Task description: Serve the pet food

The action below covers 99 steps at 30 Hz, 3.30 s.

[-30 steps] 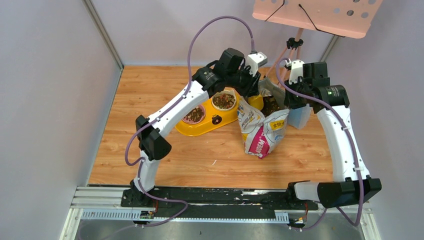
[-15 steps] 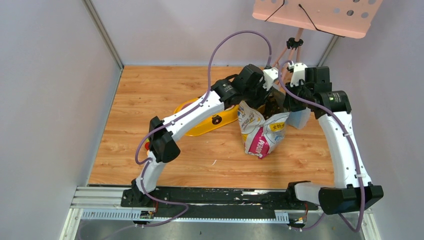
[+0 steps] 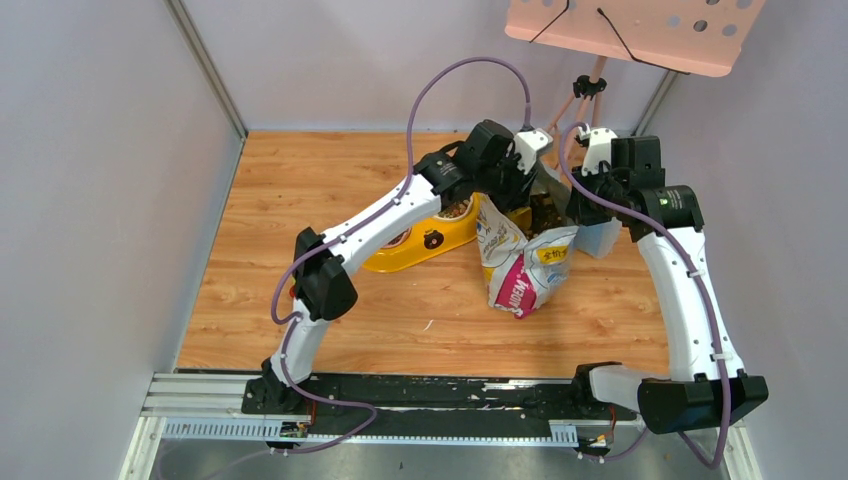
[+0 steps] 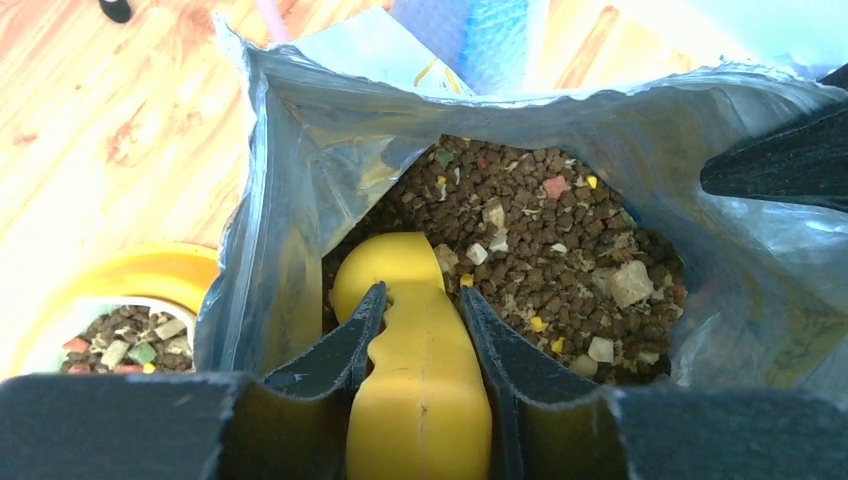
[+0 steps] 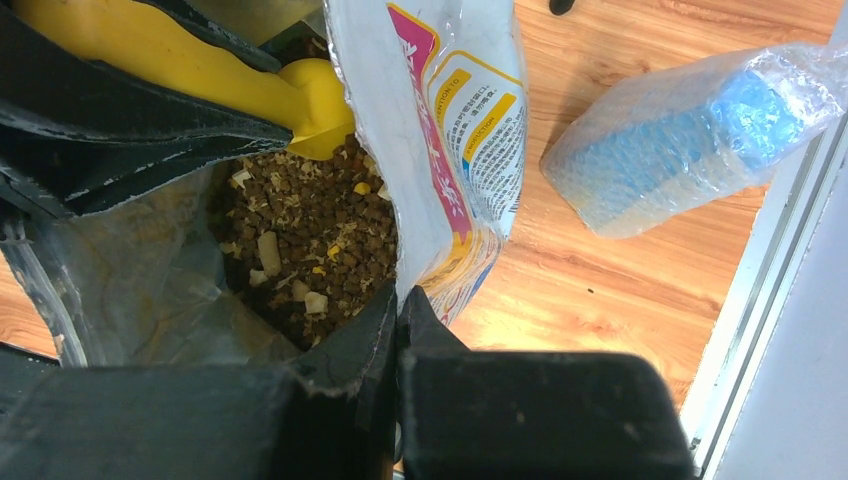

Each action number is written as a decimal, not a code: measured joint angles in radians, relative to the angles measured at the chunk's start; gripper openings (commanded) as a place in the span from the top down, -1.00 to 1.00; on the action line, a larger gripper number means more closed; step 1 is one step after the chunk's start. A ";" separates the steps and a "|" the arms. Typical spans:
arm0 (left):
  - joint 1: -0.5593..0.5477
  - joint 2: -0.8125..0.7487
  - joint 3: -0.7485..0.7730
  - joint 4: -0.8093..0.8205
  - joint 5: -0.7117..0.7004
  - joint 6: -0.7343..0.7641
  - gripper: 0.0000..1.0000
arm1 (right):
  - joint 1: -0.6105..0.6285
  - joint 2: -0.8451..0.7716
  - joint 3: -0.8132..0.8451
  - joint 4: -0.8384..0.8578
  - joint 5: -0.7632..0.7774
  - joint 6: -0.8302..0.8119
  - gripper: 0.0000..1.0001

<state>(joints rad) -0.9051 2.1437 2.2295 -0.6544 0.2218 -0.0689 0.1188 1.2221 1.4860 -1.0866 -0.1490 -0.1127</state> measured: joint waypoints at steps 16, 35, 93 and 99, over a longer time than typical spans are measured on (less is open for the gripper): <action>0.037 0.000 -0.011 -0.002 0.170 -0.020 1.00 | 0.000 -0.006 0.000 -0.005 -0.002 0.008 1.00; 0.089 0.000 -0.015 -0.006 0.326 -0.039 1.00 | 0.000 -0.006 0.000 0.003 -0.010 0.010 1.00; 0.299 -0.064 -0.040 0.130 0.634 -0.455 1.00 | 0.002 -0.006 -0.006 0.006 0.007 0.010 1.00; 0.342 -0.105 -0.142 0.206 0.611 -0.622 1.00 | 0.002 -0.006 -0.006 0.007 0.011 0.007 1.00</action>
<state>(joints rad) -0.5632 2.0392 2.0880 -0.4484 0.8326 -0.6910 0.1211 1.2163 1.4799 -1.0794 -0.1379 -0.1059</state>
